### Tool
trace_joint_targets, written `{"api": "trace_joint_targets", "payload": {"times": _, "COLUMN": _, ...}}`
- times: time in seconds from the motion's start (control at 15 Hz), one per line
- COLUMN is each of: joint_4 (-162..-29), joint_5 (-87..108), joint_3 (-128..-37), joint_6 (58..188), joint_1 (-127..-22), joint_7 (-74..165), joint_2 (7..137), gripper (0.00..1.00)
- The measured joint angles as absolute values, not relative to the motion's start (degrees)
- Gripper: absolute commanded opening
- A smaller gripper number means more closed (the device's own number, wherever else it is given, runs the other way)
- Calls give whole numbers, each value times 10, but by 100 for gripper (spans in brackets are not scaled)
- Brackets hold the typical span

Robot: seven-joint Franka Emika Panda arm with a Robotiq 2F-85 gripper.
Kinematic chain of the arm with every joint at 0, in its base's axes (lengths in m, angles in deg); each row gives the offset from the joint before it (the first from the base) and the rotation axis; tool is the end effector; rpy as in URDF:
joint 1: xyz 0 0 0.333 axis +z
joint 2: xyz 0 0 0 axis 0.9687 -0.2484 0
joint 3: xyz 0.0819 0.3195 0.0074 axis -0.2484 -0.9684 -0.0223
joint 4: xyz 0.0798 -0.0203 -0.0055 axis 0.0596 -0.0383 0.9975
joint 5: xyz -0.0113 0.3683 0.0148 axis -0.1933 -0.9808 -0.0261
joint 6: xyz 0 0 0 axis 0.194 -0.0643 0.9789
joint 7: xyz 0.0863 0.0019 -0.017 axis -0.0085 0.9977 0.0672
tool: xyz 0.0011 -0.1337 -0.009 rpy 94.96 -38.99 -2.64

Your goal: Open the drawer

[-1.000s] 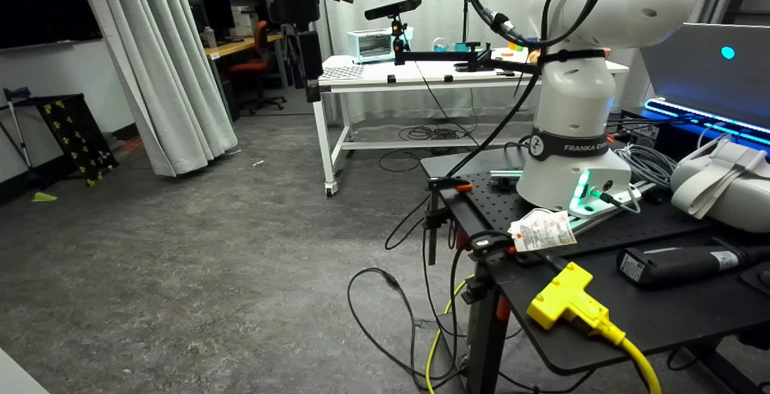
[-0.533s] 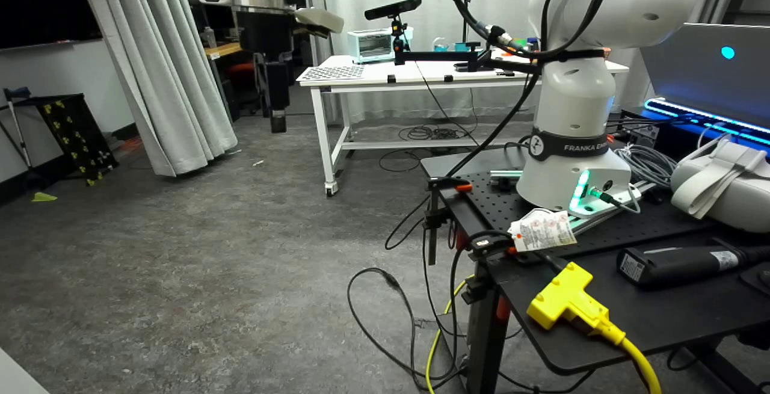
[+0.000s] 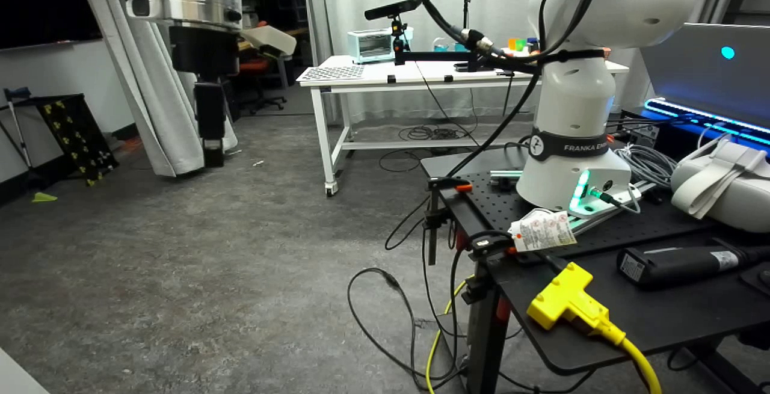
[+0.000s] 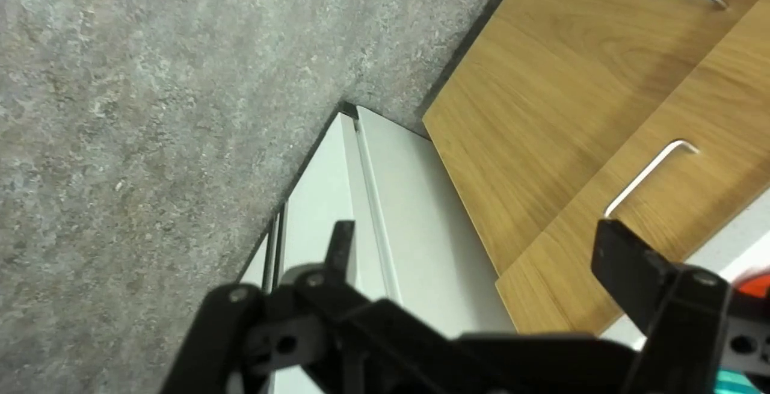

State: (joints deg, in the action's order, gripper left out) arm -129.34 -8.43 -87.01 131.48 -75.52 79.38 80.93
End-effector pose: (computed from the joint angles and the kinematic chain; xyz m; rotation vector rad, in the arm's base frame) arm 0.5516 0.0118 0.3416 -2.9454 -0.4593 -0.3068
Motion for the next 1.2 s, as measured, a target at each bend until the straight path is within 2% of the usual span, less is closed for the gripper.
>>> {"api": "trace_joint_targets", "payload": {"times": 0.33, "joint_4": -1247, "joint_5": -133, "joint_3": -915, "joint_6": 1313, "joint_1": -757, "joint_7": 805, "joint_2": 761, "gripper": 100}}
{"api": "trace_joint_targets", "payload": {"times": 1.2, "joint_4": -1232, "joint_5": -88, "joint_3": -918, "joint_6": 1312, "joint_1": -755, "joint_7": 723, "joint_2": 726, "gripper": 100}}
